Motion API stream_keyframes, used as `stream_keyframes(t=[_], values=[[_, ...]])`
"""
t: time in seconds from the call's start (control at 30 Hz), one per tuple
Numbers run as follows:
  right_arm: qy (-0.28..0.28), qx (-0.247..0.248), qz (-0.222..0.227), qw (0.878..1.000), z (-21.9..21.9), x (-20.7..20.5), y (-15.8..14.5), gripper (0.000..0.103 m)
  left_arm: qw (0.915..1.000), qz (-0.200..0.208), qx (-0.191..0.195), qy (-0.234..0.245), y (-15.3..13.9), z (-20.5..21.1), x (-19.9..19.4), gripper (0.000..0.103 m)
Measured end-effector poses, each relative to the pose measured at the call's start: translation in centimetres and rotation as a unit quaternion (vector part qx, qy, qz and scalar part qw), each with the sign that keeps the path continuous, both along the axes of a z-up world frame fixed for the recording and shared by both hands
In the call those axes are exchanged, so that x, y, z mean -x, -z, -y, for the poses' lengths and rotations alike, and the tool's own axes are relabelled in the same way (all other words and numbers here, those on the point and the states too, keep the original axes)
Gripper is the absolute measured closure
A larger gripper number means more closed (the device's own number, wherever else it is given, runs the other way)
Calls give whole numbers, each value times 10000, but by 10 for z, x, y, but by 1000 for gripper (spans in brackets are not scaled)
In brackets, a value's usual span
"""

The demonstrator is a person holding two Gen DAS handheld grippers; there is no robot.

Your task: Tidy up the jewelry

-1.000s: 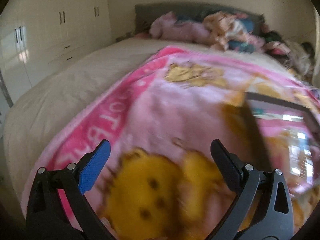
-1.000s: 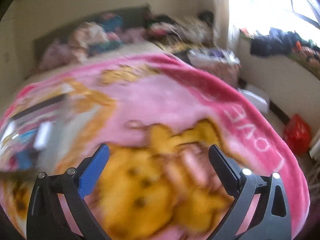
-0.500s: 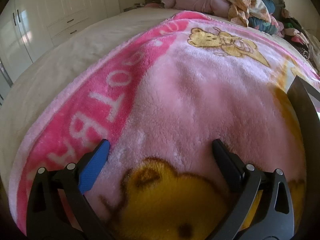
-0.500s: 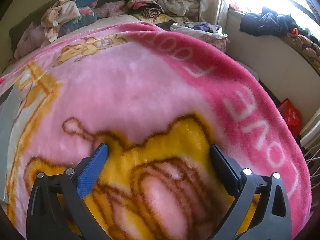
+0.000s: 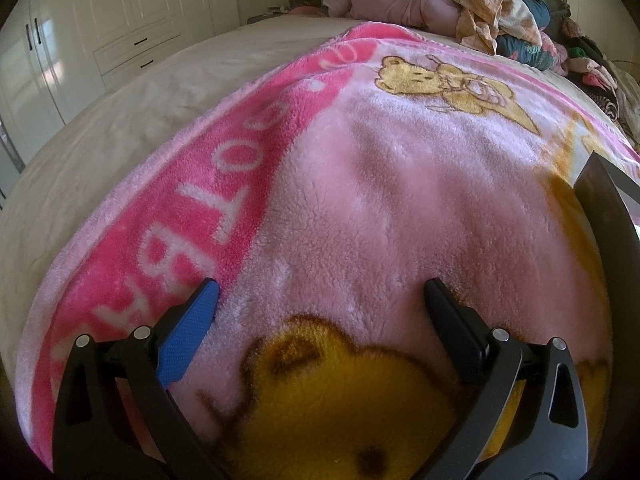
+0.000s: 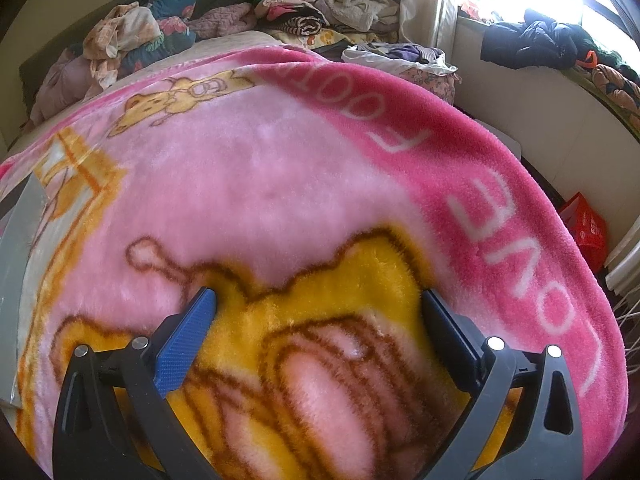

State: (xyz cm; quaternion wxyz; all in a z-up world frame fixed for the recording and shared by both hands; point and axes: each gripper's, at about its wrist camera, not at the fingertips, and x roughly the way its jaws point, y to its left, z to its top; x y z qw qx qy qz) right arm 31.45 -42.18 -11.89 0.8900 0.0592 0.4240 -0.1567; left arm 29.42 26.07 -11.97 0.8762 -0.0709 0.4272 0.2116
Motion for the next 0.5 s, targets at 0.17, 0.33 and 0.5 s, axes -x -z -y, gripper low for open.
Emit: stream_keyframes(t=[0.17,0.33,0.5], values=[[2,1,3,10000,0,0,0,5,10000,5,10,1,0,0,0,10],[2,4,4,10000,0,1,0,5,10000,4,2,0,0,0,0,10],[2,4,4,10000,0,0,0,5,10000,1,-8,0,0,2,1,10]])
